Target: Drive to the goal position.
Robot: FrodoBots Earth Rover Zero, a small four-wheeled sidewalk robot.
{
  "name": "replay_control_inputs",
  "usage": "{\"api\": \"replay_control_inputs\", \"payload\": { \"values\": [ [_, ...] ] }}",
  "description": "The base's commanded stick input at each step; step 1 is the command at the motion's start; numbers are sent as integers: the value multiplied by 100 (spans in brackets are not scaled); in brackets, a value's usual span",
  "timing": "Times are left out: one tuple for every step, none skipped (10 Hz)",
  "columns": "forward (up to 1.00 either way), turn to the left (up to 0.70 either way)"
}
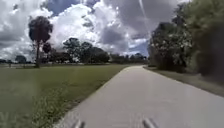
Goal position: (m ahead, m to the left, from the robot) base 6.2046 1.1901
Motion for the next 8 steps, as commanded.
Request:
{"api": "replay_control_inputs", "payload": {
  "values": [
    [70,0],
    [70,0],
    [70,0],
    [70,-8],
    [70,-22],
    [70,-35],
    [70,-35],
    [70,-35]
  ]
}}
